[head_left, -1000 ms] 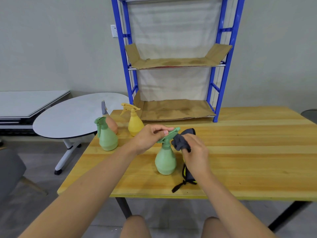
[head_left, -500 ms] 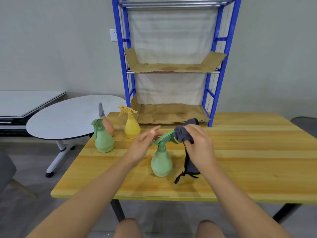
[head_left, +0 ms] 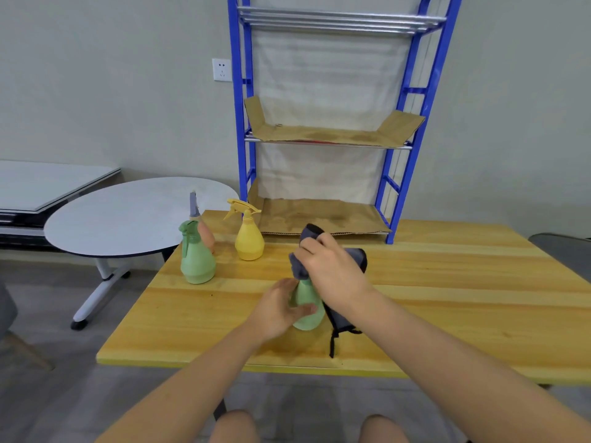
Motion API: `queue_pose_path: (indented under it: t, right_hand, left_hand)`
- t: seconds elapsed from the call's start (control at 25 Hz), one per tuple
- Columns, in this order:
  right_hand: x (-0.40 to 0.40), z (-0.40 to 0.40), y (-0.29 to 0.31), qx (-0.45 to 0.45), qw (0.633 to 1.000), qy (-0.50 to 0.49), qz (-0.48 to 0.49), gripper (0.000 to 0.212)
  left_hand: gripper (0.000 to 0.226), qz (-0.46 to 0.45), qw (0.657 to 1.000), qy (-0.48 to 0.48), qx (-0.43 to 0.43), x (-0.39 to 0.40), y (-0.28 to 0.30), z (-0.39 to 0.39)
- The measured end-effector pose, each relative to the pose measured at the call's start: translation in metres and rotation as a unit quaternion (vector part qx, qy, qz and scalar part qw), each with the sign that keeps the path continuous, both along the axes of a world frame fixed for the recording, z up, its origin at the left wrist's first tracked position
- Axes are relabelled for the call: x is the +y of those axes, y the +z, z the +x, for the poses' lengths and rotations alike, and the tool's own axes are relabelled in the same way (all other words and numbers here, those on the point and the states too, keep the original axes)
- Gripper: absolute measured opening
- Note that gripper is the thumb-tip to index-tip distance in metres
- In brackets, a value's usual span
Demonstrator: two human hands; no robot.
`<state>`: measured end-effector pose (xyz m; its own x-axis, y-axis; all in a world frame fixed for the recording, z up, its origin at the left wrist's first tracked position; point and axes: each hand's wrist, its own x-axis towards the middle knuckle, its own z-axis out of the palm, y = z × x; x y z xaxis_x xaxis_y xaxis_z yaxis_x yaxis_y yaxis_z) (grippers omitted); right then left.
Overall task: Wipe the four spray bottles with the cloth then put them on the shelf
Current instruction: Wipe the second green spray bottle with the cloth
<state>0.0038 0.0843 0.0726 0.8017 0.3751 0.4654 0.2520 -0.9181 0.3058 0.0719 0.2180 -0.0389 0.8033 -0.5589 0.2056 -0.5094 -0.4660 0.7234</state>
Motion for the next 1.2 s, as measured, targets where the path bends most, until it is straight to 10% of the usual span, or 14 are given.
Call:
queue_pose_path:
  t: [0.24, 0.44, 0.6, 1.2]
  right_hand:
    - [-0.038, 0.006, 0.02, -0.007, 0.989, -0.098, 0.111, 0.025]
    - [-0.018, -0.001, -0.011, 0.004, 0.988, 0.016, 0.153, 0.021]
    - [-0.05, -0.008, -0.015, -0.063, 0.968, 0.006, 0.242, 0.04]
    - [-0.046, -0.048, -0.095, -0.049, 0.948, 0.031, 0.314, 0.049]
  left_hand:
    - [0.058, -0.014, 1.0, -0.022, 0.003, 0.002, -0.004, 0.002]
    - [0.042, 0.015, 1.0, -0.015, 0.006, 0.001, -0.002, 0.006]
    - [0.072, 0.036, 0.999, -0.025, 0.02, -0.002, 0.001, 0.011]
    - [0.074, -0.036, 0.962, -0.075, 0.261, 0.011, 0.018, 0.006]
